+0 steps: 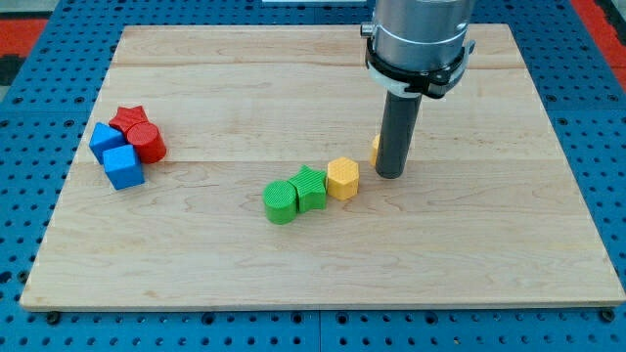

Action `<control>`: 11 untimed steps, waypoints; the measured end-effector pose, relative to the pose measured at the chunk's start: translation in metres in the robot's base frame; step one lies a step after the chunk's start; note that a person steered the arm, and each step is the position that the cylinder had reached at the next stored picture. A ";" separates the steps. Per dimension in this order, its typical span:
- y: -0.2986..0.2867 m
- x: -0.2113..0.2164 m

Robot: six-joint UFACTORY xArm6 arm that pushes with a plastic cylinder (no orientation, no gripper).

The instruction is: Place the yellow heart at the top center of the board

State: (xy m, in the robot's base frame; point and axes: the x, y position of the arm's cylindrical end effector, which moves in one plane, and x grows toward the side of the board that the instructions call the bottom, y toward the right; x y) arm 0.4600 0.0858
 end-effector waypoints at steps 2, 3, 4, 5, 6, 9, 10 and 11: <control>0.007 0.031; 0.035 0.037; 0.042 0.002; 0.000 -0.041; -0.026 -0.075; -0.116 -0.129; -0.148 -0.155; -0.120 -0.206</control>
